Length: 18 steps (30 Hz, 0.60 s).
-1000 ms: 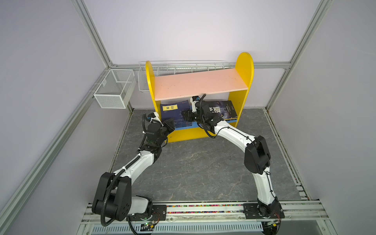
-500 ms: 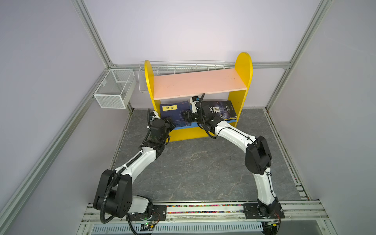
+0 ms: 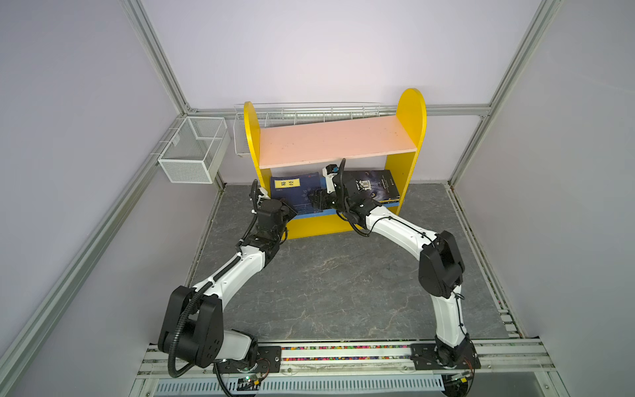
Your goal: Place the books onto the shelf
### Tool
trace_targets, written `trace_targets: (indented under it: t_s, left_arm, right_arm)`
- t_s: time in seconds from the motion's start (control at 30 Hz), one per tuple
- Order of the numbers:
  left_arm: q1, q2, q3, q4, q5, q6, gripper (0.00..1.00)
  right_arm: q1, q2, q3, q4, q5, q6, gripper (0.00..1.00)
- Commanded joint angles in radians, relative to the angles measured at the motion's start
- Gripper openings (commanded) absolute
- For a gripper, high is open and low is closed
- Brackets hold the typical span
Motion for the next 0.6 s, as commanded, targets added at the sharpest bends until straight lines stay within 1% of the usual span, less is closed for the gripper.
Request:
trace_targets:
  t_s: [0.0, 0.13, 0.23, 0.33, 0.57]
  left_arm:
    - [0.06, 0.116, 0.1, -0.02, 0.095, 0.013, 0.02]
    - [0.06, 0.123, 0.102, -0.016, 0.104, 0.011, 0.02]
    - [0.06, 0.118, 0.1, -0.007, 0.106, 0.013, 0.02]
    - [0.059, 0.1, 0.099, -0.003, 0.104, 0.025, 0.02]
    - [0.056, 0.04, 0.096, 0.001, 0.114, 0.027, 0.02]
  right_arm:
    - [-0.007, -0.074, -0.037, 0.021, 0.047, -0.03, 0.77]
    - [-0.008, -0.119, -0.101, 0.065, 0.091, -0.042, 0.78]
    - [-0.007, -0.182, -0.194, 0.15, 0.095, -0.061, 0.77]
    - [-0.002, -0.251, -0.274, 0.191, 0.09, -0.105, 0.76]
    - [0.021, -0.391, -0.412, 0.162, 0.069, -0.192, 0.74]
